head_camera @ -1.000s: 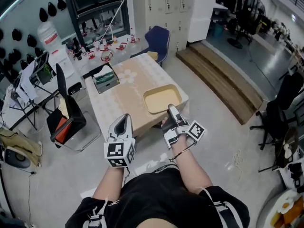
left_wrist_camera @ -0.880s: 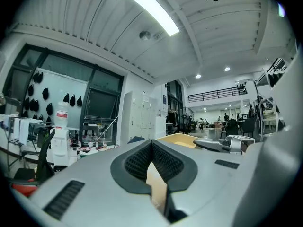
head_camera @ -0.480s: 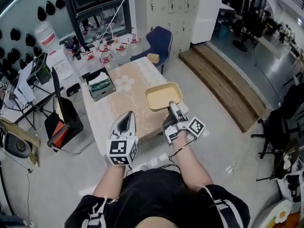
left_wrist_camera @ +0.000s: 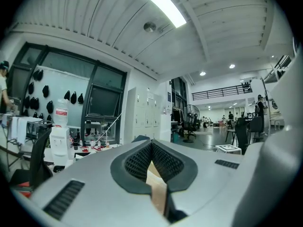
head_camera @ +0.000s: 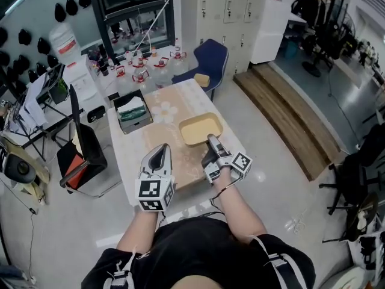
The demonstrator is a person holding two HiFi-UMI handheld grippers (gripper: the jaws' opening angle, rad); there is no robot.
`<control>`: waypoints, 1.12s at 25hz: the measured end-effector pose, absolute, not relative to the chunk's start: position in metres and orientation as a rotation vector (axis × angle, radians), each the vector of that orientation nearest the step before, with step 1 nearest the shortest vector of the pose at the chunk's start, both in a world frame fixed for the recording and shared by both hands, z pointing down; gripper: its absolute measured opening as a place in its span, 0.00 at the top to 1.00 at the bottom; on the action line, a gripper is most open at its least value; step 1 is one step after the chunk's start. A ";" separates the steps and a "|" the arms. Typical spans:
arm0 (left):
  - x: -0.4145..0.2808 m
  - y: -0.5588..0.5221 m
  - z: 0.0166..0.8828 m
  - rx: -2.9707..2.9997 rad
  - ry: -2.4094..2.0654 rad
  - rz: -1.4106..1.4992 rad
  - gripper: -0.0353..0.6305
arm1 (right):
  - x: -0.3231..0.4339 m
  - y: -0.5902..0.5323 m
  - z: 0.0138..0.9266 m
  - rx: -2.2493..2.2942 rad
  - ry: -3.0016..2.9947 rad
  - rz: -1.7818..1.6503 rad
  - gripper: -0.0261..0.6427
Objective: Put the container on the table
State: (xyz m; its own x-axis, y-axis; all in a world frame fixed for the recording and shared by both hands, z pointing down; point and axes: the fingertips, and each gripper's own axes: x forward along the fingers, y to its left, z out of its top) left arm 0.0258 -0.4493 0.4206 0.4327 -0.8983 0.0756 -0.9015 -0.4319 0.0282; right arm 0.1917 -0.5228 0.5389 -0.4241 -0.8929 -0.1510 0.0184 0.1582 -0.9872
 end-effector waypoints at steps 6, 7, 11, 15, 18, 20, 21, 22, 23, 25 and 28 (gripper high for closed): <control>-0.007 -0.458 0.427 2.566 -1.687 0.079 0.93 | 0.150 -0.559 0.574 -0.873 1.605 -1.441 0.62; -0.013 -0.459 0.428 2.560 -1.695 0.081 0.93 | 0.145 -0.565 0.580 -0.873 1.601 -1.450 0.62; -0.036 -0.462 0.435 2.527 -1.727 0.084 0.93 | 0.126 -0.589 0.610 -0.881 1.556 -1.493 0.62; -0.054 -0.461 0.441 2.498 -1.747 0.090 0.93 | 0.111 -0.604 0.640 -0.913 1.544 -1.549 0.62; -0.066 -0.461 0.444 2.473 -1.765 0.097 0.93 | 0.103 -0.609 0.664 -0.950 1.554 -1.599 0.62; -0.075 -0.464 0.445 2.457 -1.778 0.097 0.93 | 0.100 -0.612 0.682 -0.993 1.573 -1.637 0.62; -0.080 -0.466 0.446 2.446 -1.785 0.094 0.93 | 0.097 -0.613 0.691 -1.018 1.584 -1.661 0.62; -0.086 -0.467 0.447 2.433 -1.790 0.090 0.93 | 0.095 -0.613 0.702 -1.045 1.588 -1.692 0.62; -0.091 -0.469 0.448 2.421 -1.794 0.086 0.93 | 0.092 -0.613 0.712 -1.069 1.582 -1.728 0.62; -0.098 -0.471 0.450 2.402 -1.798 0.076 0.93 | 0.091 -0.609 0.730 -1.101 1.539 -1.789 0.62; -0.104 -0.475 0.452 2.386 -1.799 0.066 0.93 | 0.090 -0.606 0.745 -1.106 1.495 -1.834 0.62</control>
